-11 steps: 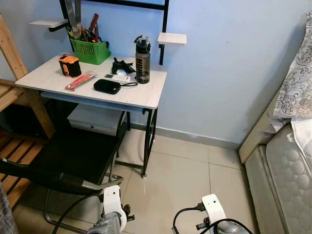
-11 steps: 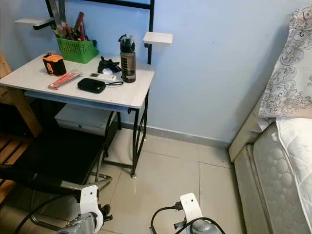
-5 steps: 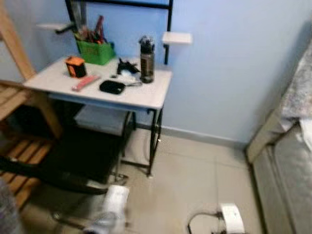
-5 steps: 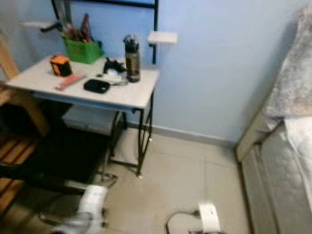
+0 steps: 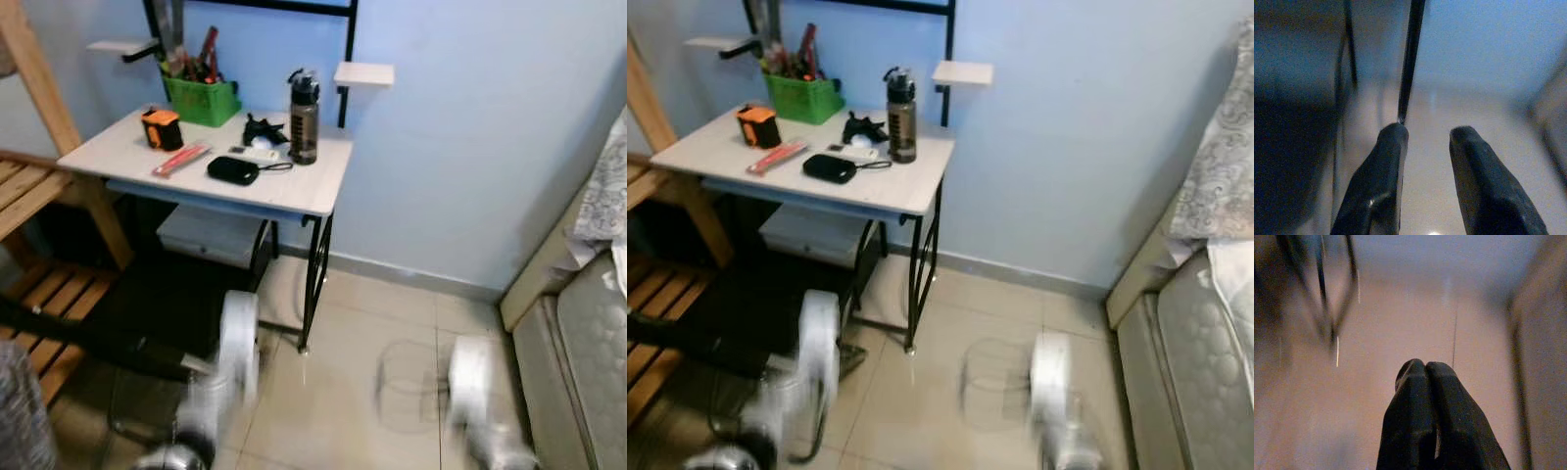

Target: Clean up the room

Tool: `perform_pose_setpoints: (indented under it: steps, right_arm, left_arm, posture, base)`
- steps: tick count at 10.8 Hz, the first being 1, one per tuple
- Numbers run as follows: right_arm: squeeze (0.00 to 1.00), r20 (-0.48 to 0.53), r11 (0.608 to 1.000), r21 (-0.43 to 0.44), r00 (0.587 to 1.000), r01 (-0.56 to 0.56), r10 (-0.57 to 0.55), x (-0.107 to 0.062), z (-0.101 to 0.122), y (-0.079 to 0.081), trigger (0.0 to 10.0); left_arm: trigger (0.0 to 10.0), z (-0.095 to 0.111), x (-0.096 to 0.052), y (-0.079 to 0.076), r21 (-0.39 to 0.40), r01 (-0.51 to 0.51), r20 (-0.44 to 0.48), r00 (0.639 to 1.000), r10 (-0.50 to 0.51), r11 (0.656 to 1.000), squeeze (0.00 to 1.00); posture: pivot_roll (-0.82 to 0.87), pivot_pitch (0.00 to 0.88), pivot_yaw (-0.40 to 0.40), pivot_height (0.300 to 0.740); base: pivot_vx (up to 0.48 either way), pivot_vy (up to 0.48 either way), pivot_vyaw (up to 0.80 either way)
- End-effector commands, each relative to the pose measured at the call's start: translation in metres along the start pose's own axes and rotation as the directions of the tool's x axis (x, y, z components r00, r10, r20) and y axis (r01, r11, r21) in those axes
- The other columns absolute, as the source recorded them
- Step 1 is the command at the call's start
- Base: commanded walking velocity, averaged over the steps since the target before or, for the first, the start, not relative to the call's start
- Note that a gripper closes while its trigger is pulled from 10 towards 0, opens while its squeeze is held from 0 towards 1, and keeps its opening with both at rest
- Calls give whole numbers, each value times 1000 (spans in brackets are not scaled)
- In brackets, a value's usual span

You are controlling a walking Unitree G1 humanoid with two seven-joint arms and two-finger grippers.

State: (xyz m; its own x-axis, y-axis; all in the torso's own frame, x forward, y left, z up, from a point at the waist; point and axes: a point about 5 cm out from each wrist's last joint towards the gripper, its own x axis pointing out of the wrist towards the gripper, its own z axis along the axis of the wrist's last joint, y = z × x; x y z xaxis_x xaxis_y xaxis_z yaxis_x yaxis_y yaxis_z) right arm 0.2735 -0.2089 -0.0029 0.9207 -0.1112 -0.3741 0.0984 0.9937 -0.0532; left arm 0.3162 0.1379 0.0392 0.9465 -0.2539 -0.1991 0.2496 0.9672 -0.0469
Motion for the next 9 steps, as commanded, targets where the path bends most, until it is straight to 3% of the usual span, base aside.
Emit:
perform_pose_setpoints:
  steps: [1,2,3,4,5,6,9]
  right_arm:
    - [0,203,1000,25,979,0,-5,-1,36,-3,10000]
    - [0,296,998,68,955,-10,-10,-7,51,0,10000]
    - [0,394,1000,13,919,-20,13,-13,62,14,10000]
    - [0,403,999,-2,914,-44,41,-11,62,27,10000]
    - [0,349,998,20,936,-66,55,-8,61,36,10000]
    - [0,323,998,31,946,-52,39,-7,60,34,10000]
    - [0,333,999,25,943,-24,14,-4,64,30,10000]
  left_arm:
    - [10000,33,1,-1,64,12,182,983,-24,998,0]
    - [10000,54,-1,-4,100,1,290,957,-30,995,0]
    - [10000,72,-3,-15,115,11,378,924,-53,993,0]
    - [10000,81,-1,-25,133,28,413,907,-81,991,0]
    - [10000,88,1,-32,144,48,409,907,-104,988,0]
    - [10000,87,0,-32,134,57,403,909,-107,989,0]
    - [10000,83,-1,-27,135,114,377,913,-158,984,0]
  posture:
    - [211,0,-33,740]
    - [215,0,-34,740]
    - [214,0,-33,740]
    - [219,0,-39,740]
    - [230,0,-40,740]
    - [233,0,-40,740]
    - [229,0,-28,740]
  base:
    - [0,0,0]
    - [0,0,0]
    - [0,0,-575]
    - [0,0,-738]
    - [0,0,-638]
    - [0,0,-631]
    - [114,-111,-656]
